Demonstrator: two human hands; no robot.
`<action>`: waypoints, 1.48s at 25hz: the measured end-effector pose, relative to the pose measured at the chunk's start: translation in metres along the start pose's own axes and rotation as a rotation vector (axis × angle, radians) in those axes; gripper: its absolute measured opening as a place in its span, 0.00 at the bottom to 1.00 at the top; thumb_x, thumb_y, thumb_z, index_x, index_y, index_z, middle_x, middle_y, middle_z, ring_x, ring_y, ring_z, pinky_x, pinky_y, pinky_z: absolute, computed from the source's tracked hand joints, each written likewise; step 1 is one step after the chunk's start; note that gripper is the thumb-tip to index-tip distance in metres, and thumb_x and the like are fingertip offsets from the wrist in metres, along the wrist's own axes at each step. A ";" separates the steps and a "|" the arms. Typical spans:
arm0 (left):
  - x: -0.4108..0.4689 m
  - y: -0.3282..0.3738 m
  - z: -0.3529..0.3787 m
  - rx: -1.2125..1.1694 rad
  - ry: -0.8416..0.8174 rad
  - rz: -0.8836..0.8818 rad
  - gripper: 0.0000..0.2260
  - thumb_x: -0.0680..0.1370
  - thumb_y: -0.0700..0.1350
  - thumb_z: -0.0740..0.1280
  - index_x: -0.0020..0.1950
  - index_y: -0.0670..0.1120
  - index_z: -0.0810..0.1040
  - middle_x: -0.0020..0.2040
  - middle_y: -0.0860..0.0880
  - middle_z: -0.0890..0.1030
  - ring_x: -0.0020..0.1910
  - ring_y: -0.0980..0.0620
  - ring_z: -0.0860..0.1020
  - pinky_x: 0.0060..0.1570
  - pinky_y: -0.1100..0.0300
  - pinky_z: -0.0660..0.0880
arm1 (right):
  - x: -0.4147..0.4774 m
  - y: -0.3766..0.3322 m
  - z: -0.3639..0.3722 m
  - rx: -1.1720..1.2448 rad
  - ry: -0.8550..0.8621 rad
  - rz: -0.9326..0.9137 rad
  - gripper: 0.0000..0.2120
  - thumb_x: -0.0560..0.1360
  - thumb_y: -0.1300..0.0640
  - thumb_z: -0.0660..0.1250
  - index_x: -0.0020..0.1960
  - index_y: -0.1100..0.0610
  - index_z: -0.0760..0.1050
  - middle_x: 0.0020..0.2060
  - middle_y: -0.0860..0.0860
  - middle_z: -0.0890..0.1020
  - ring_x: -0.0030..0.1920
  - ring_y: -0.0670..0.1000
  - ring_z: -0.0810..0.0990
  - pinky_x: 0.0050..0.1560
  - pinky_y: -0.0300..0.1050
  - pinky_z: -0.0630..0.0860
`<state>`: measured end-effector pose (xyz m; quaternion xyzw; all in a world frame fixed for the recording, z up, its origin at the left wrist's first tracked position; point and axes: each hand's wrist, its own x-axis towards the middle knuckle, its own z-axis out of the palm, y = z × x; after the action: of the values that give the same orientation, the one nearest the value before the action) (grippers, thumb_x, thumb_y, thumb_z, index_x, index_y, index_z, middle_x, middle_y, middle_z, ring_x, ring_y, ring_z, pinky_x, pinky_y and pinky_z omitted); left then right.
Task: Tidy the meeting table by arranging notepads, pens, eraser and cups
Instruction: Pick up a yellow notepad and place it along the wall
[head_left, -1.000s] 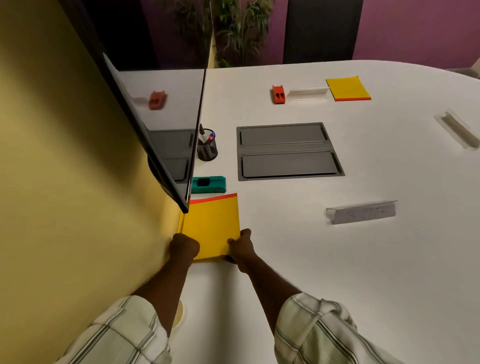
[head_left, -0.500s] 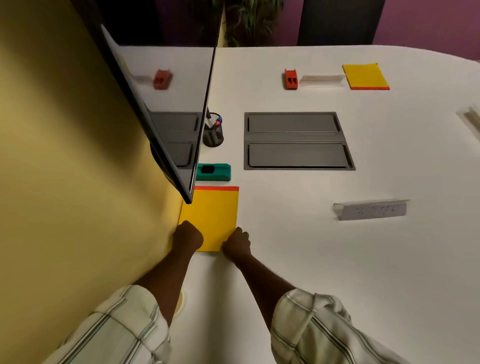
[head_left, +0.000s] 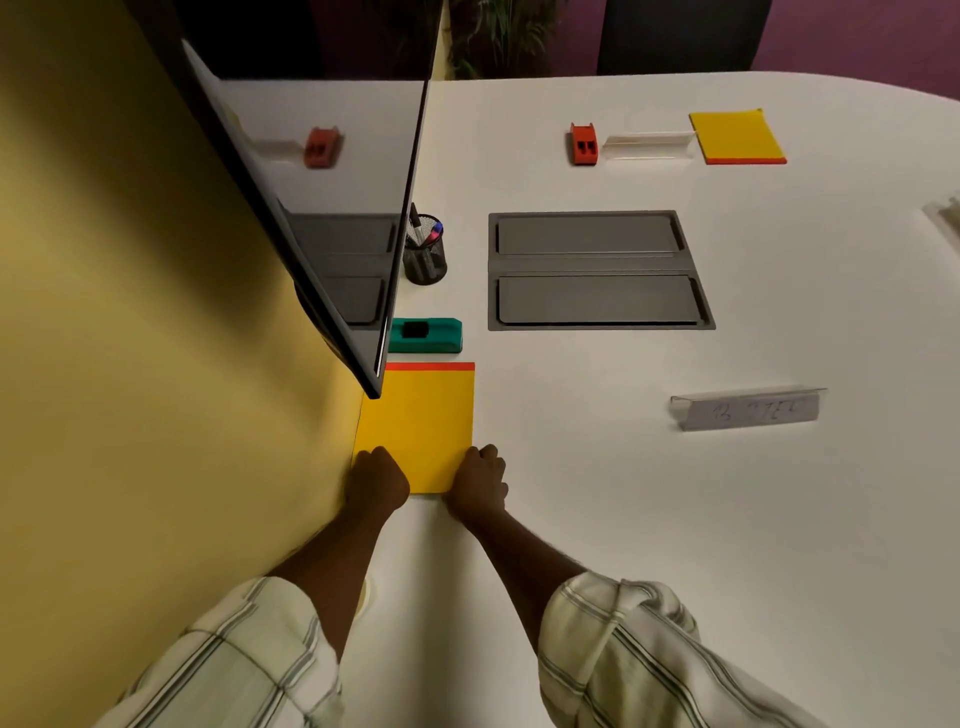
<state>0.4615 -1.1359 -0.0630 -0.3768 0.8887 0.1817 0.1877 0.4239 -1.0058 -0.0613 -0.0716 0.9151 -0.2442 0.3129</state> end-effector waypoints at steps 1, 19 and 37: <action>-0.001 0.000 0.001 0.005 -0.002 0.000 0.16 0.76 0.38 0.64 0.62 0.36 0.66 0.64 0.38 0.70 0.63 0.41 0.71 0.60 0.53 0.69 | 0.000 0.001 0.000 -0.008 0.001 -0.012 0.21 0.74 0.64 0.68 0.64 0.61 0.66 0.62 0.57 0.66 0.63 0.59 0.67 0.60 0.55 0.70; 0.005 0.001 0.003 0.445 -0.128 0.174 0.40 0.74 0.55 0.70 0.77 0.47 0.50 0.70 0.34 0.65 0.70 0.38 0.65 0.66 0.50 0.69 | -0.012 0.019 0.022 -0.314 0.093 -0.380 0.17 0.81 0.63 0.55 0.67 0.69 0.63 0.60 0.63 0.68 0.57 0.61 0.70 0.54 0.52 0.75; 0.005 -0.014 0.001 0.708 -0.049 0.403 0.32 0.80 0.52 0.61 0.77 0.41 0.49 0.63 0.41 0.75 0.64 0.44 0.71 0.59 0.56 0.70 | -0.022 0.021 0.028 -0.544 0.178 -0.429 0.11 0.79 0.67 0.58 0.59 0.69 0.72 0.50 0.63 0.77 0.46 0.61 0.77 0.44 0.51 0.76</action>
<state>0.4689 -1.1475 -0.0690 -0.1026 0.9476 -0.0935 0.2877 0.4589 -0.9926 -0.0786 -0.3214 0.9344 -0.0568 0.1430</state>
